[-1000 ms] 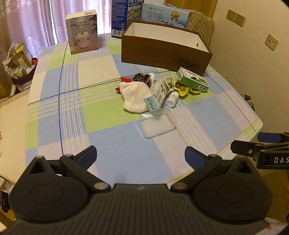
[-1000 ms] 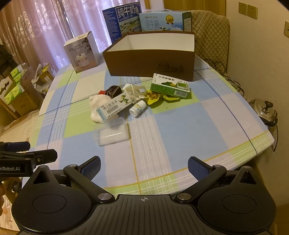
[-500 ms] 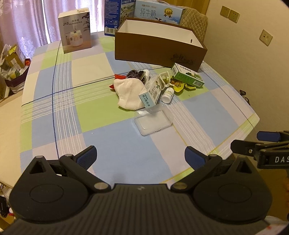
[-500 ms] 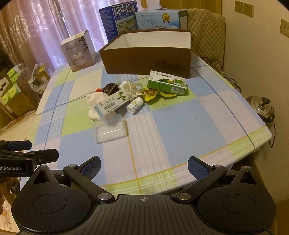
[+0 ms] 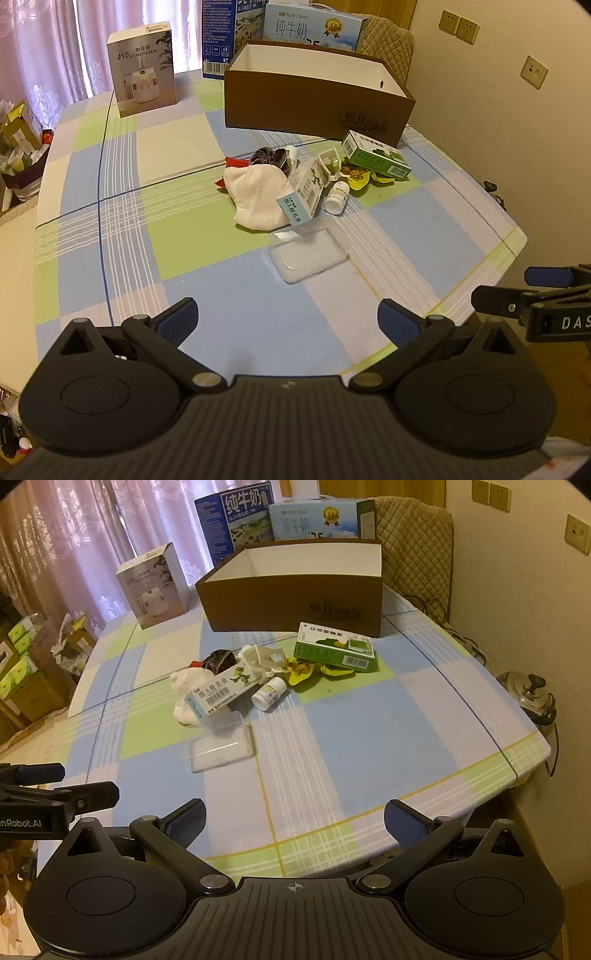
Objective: Organize objects
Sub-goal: 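Move both tools toward the cluttered pile of items on the table, then grasp the clear plastic tray with the left tool while the right tool grasps the green spray box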
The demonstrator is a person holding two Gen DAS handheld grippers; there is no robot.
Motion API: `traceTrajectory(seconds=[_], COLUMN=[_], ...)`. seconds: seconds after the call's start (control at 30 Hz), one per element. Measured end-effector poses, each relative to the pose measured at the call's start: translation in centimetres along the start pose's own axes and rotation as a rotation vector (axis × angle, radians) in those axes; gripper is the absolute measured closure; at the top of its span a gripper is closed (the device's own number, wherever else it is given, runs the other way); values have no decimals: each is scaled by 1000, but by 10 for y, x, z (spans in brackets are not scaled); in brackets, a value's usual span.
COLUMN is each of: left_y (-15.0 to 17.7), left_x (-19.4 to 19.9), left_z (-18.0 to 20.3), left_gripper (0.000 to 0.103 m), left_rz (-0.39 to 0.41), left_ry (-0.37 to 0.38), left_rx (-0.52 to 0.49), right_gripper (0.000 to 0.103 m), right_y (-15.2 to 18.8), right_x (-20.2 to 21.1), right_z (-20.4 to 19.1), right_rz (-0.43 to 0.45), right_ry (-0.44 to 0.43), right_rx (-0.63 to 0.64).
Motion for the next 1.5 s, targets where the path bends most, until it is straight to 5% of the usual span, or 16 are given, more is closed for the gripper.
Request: traceTrajectory(seconds=[0.53,1.2,1.5], left_y=[-13,-39,-30], left_x=[-49,-152,-160], left_z=[-14,-20,-9], left_gripper=[1,1,30], left_rz=[13,-79,-127], left_ry=[16,122,175], left_rx=[-53,-255,-271], right_gripper=[2,2,2], right_y=[-33,-37,-34], right_x=[-39,-67,-74], right_z=[22,98,113], right_rz=[-18,-105,-130], right_ry=[-4,132,160], right_rx=[-13,-163,-181])
Point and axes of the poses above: each gripper's, at about its wrist camera, not at the fingertips, and x roughly against the way its jaws point, z to its right, y to its underside, the point moved 3 cm from there along -x, roughly the way its jaws point, and after that the axes turned 12 degrees about y, right-handed, at the moved point
